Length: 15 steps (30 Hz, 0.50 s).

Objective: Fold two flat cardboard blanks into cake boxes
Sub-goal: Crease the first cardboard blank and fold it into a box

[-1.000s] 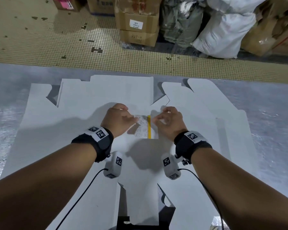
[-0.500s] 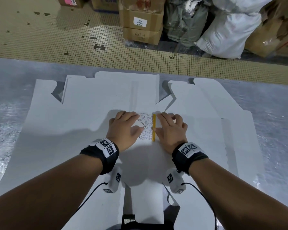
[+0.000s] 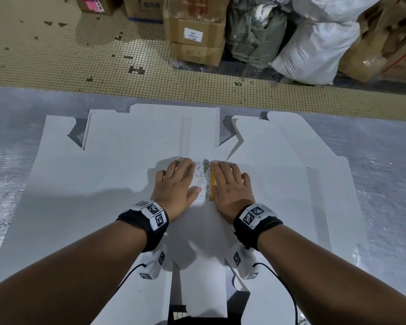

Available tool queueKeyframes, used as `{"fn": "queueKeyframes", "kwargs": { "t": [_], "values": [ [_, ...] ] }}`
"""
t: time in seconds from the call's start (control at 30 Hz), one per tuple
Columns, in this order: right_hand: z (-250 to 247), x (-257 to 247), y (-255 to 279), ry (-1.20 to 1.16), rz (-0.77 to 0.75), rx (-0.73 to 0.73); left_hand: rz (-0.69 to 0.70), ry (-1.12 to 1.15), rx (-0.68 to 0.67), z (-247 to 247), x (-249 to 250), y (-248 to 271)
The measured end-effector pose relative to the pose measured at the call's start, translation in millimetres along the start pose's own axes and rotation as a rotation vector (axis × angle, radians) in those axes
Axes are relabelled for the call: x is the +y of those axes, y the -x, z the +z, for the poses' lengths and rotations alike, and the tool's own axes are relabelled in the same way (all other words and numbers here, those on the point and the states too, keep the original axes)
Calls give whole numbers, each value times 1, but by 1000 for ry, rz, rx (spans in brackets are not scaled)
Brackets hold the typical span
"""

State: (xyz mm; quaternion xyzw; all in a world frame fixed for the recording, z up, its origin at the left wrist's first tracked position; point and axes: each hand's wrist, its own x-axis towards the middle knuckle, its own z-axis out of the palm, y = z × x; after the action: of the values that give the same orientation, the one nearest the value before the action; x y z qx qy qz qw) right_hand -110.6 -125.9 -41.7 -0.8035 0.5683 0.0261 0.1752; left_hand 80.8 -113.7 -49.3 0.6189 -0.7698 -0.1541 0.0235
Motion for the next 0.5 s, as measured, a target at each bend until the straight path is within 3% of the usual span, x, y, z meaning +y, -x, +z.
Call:
{"fn": "queueKeyframes", "kwargs": {
  "t": [0.2, 0.4, 0.5],
  "values": [
    [-4, -4, -3, 81, 12, 21, -75, 125, 19, 1, 3, -1],
    [-12, -5, -6, 89, 10, -2, -62, 140, 44, -1, 7, 0],
    [-13, -8, -9, 100, 11, -25, -68, 73, -10, -4, 8, -4]
  ]
}}
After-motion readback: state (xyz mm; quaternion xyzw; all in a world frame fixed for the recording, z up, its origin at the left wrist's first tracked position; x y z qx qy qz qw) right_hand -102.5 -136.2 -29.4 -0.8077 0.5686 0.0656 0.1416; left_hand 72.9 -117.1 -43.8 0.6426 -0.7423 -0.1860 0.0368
